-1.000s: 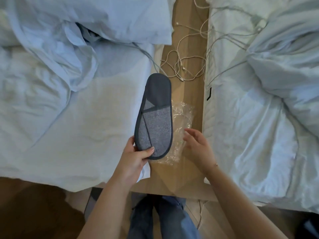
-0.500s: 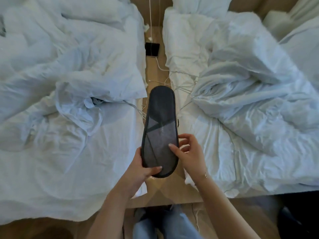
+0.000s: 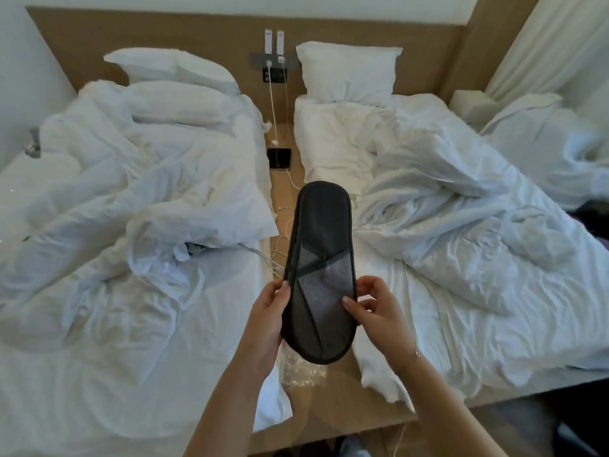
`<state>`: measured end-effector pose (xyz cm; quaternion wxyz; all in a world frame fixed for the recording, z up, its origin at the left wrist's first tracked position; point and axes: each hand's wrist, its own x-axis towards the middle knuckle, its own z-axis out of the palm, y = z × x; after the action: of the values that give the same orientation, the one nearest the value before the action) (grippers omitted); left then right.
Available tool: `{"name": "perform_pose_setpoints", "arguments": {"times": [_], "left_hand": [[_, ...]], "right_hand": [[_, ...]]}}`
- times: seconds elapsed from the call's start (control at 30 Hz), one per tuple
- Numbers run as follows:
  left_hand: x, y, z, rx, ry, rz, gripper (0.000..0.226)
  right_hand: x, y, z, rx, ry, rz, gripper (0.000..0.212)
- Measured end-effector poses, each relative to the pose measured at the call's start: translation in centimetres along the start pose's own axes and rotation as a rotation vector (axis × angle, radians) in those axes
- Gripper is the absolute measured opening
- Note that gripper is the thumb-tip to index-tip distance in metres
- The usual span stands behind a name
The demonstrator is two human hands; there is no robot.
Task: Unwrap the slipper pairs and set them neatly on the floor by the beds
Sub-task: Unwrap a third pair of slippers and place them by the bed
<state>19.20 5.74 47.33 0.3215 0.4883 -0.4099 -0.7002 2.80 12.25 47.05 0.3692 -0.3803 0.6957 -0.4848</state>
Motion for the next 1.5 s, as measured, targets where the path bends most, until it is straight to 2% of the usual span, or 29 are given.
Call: {"name": "perform_pose_setpoints", "arguments": {"times": [0.1,0.27,0.5,0.73,0.87,1.03,1.13,1.27,1.4,1.5], "left_hand": [[0.3,-0.5,-0.4,-0.021,0.009,0.014,0.023],[1.2,-1.8,0.3,0.024,0.030,0.052,0.015],[1.5,-4.1,3.4,0.097,0.059,-0.023,0.023],[-1.9,-6.5,8.1,0.207,0.000,-0.024,0.024],[-5.5,-8.8,12.7,0.257,-0.002,-0.016,0.023],[-12.5,-14.0,22.2,0.228,0.007,0.025,0.028],[-17.8,-18.5,28.4,0.168,0.050,-0.034,0.036],[-23.8,-22.3,34.8,0.112,0.013,-0.124,0.034],[-26.4,-25.0,39.0,0.103,0.008,-0.126,0.035],[-26.6,-27.2,41.8,0.130,-0.013,-0.127,0.036]], "right_hand": [[-1.0,0.4,-0.7,0.043,0.048,0.038,0.016],[-3.1,1.5,-3.4,0.311,0.138,0.189,0.017],[-5.2,4.2,-9.2,0.518,0.362,0.261,0.032],[-9.4,7.1,-14.8,0.601,0.460,0.265,0.032],[-13.0,9.5,-20.1,0.646,0.459,0.251,0.031],[-19.6,13.8,-28.7,0.714,0.563,0.167,0.031],[-24.2,16.2,-35.1,0.673,0.533,0.169,0.033],[-31.0,18.1,-42.4,0.619,0.540,0.194,0.026],[-35.0,20.4,-47.5,0.579,0.557,0.236,0.030],[-36.2,22.1,-50.4,0.579,0.581,0.235,0.025]]}}
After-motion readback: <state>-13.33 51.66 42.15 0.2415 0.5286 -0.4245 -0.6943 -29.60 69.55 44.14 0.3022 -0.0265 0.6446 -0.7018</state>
